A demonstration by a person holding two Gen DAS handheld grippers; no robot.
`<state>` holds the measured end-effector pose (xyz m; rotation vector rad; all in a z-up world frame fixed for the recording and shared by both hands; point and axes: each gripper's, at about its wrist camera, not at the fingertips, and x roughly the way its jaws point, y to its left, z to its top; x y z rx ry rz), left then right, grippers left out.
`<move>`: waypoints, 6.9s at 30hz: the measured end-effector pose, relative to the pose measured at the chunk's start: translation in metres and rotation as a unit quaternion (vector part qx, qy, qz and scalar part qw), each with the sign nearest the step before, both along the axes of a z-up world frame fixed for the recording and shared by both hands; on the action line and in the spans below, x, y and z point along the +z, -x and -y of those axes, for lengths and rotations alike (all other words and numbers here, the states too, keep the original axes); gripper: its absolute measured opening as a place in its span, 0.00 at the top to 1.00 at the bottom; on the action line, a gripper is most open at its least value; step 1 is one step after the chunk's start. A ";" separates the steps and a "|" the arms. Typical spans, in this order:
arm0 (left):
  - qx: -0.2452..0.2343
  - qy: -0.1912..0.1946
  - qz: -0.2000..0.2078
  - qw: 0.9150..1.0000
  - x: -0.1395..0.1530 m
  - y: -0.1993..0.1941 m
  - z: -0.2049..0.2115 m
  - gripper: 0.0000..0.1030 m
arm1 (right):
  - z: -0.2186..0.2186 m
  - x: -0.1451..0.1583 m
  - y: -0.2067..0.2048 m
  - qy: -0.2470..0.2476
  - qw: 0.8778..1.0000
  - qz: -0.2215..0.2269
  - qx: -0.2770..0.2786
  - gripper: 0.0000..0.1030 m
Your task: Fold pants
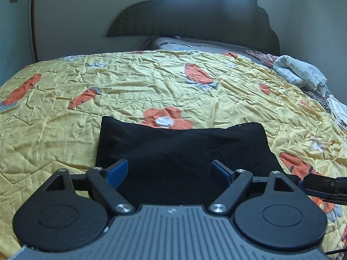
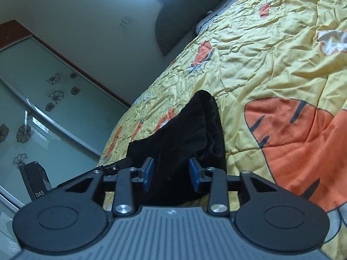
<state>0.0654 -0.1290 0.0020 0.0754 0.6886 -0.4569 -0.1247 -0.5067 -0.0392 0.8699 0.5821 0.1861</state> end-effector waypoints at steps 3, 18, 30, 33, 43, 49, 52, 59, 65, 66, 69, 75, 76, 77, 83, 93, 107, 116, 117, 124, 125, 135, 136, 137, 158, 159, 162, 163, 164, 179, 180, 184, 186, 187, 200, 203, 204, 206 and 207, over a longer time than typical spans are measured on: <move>0.003 0.006 -0.005 1.000 0.000 -0.001 -0.002 0.17 | 0.000 -0.003 -0.002 -0.009 1.000 0.003 0.001 0.54; -0.007 0.022 -0.032 0.999 -0.002 0.003 -0.003 0.17 | -0.012 -0.008 -0.037 0.019 1.000 -0.015 -0.006 0.65; -0.034 -0.006 -0.041 0.999 -0.017 0.011 -0.004 0.16 | -0.027 0.004 -0.027 0.143 0.989 -0.024 0.006 0.83; -0.030 0.004 -0.025 0.999 -0.009 0.014 -0.012 0.16 | -0.028 0.031 -0.017 0.209 0.977 0.010 -0.047 0.73; -0.004 0.012 -0.047 0.999 -0.007 -0.009 -0.005 0.16 | -0.079 0.029 -0.119 0.360 0.928 -0.003 0.097 0.71; -0.005 0.001 -0.043 0.999 -0.008 -0.006 -0.005 0.16 | -0.075 0.032 -0.104 0.337 0.940 0.006 0.053 0.69; -0.005 0.002 -0.046 0.999 -0.009 -0.005 -0.004 0.16 | -0.093 0.043 -0.082 0.361 0.930 0.023 0.065 0.68; -0.014 -0.027 -0.037 0.999 -0.016 0.004 0.003 0.14 | -0.105 0.031 -0.068 0.371 0.924 0.007 0.092 0.64; -0.027 -0.054 -0.025 0.998 -0.022 0.015 0.012 0.13 | -0.094 0.025 -0.064 0.352 0.933 0.000 0.068 0.60; -0.028 -0.051 -0.026 0.998 -0.023 0.016 0.012 0.13 | -0.095 0.026 -0.061 0.355 0.933 0.004 0.066 0.56; -0.027 -0.049 -0.028 0.998 -0.023 0.016 0.013 0.13 | -0.095 0.027 -0.052 0.364 0.929 0.005 0.060 0.51; -0.026 -0.049 -0.029 0.998 -0.024 0.017 0.014 0.12 | -0.091 0.015 -0.050 0.366 0.928 -0.011 0.062 0.51; -0.026 -0.048 -0.029 0.998 -0.024 0.017 0.014 0.12 | -0.090 0.016 -0.050 0.364 0.930 -0.009 0.060 0.51; -0.026 -0.048 -0.029 0.998 -0.023 0.017 0.013 0.12 | -0.089 0.017 -0.048 0.361 0.931 -0.007 0.059 0.51; -0.027 -0.037 -0.028 0.999 -0.016 0.019 0.007 0.12 | -0.077 0.020 -0.047 0.341 0.939 -0.002 0.047 0.51; 0.027 0.066 -0.099 0.993 -0.017 -0.044 -0.080 0.12 | -0.011 0.001 -0.069 0.230 0.972 -0.036 0.041 0.44; -0.077 0.235 -0.257 0.934 -0.052 -0.085 -0.102 0.07 | 0.021 -0.028 -0.105 0.048 0.979 -0.029 0.198 0.37; -0.054 0.291 -0.251 0.922 -0.063 -0.094 -0.099 0.07 | 0.017 -0.038 -0.129 0.004 0.986 -0.030 0.165 0.52; -0.048 0.285 -0.249 0.924 -0.061 -0.094 -0.098 0.11 | 0.014 -0.037 -0.128 0.019 0.986 -0.035 0.163 0.58; -0.037 0.181 -0.192 0.964 -0.048 -0.082 -0.087 0.73 | 0.003 -0.027 -0.111 0.042 0.990 -0.027 0.132 0.72; -0.034 0.189 -0.187 0.963 -0.046 -0.082 -0.090 0.78 | 0.001 -0.022 -0.111 0.050 0.990 -0.025 0.129 0.73; -0.021 0.157 -0.046 0.986 0.026 -0.072 -0.119 0.80 | -0.060 0.050 -0.141 0.133 0.977 0.062 0.157 0.74; -0.014 0.152 -0.040 0.987 0.032 -0.080 -0.124 0.80 | -0.067 0.054 -0.152 0.137 0.976 0.065 0.155 0.74; -0.007 0.146 -0.036 0.989 0.036 -0.091 -0.128 0.80 | -0.072 0.056 -0.163 0.137 0.977 0.066 0.150 0.74; 0.110 0.094 -0.081 0.986 -0.013 -0.178 -0.211 0.46 | -0.132 0.019 -0.241 0.309 0.950 -0.004 0.032 0.42; 0.107 0.093 -0.081 0.987 -0.012 -0.168 -0.212 0.45 | -0.138 0.025 -0.230 0.327 0.944 0.022 0.040 0.42; 0.114 0.065 -0.090 0.987 -0.020 -0.154 -0.204 0.39 | -0.161 0.029 -0.209 0.324 0.935 0.078 0.121 0.44; 0.120 0.042 -0.077 0.989 -0.026 -0.153 -0.199 0.38 | -0.174 0.026 -0.209 0.343 0.925 0.071 0.145 0.44; 0.129 0.021 -0.066 0.989 -0.029 -0.153 -0.196 0.37 | -0.185 0.021 -0.212 0.369 0.915 0.054 0.155 0.44; 0.148 -0.025 -0.021 0.988 -0.017 -0.084 -0.169 0.26 | -0.201 0.017 -0.171 0.401 0.913 0.002 0.078 0.30; 0.150 -0.017 -0.024 0.988 -0.014 -0.079 -0.171 0.25 | -0.202 0.023 -0.162 0.401 0.913 0.011 0.071 0.29; 0.153 -0.018 -0.019 0.988 -0.005 -0.057 -0.169 0.22 | -0.208 0.042 -0.126 0.390 0.918 0.029 0.061 0.13; 0.150 -0.025 -0.015 0.988 -0.002 -0.047 -0.165 0.19 | -0.214 0.050 -0.110 0.392 0.916 0.038 0.073 0.10; 0.150 -0.028 -0.014 0.988 -0.002 -0.043 -0.163 0.19 | -0.219 0.052 -0.103 0.399 0.913 0.040 0.079 0.09; 0.152 -0.027 -0.039 0.987 -0.009 -0.021 -0.162 0.12 | -0.202 0.109 -0.055 0.101 0.978 0.065 0.169 0.00; 0.156 -0.020 -0.044 0.987 -0.017 -0.023 -0.162 0.12 | -0.218 0.093 -0.068 0.247 0.964 0.034 0.093 0.00; 0.157 -0.022 -0.044 0.986 -0.020 -0.023 -0.161 0.12 | -0.224 0.083 -0.074 0.283 0.955 0.028 0.083 0.00; 0.162 -0.030 -0.039 0.986 -0.025 -0.023 -0.159 0.12 | -0.231 0.065 -0.083 0.328 0.942 0.009 0.066 0.00; 0.165 -0.032 -0.035 0.985 -0.026 -0.023 -0.158 0.12 | -0.234 0.058 -0.085 0.344 0.937 0.010 0.059 0.00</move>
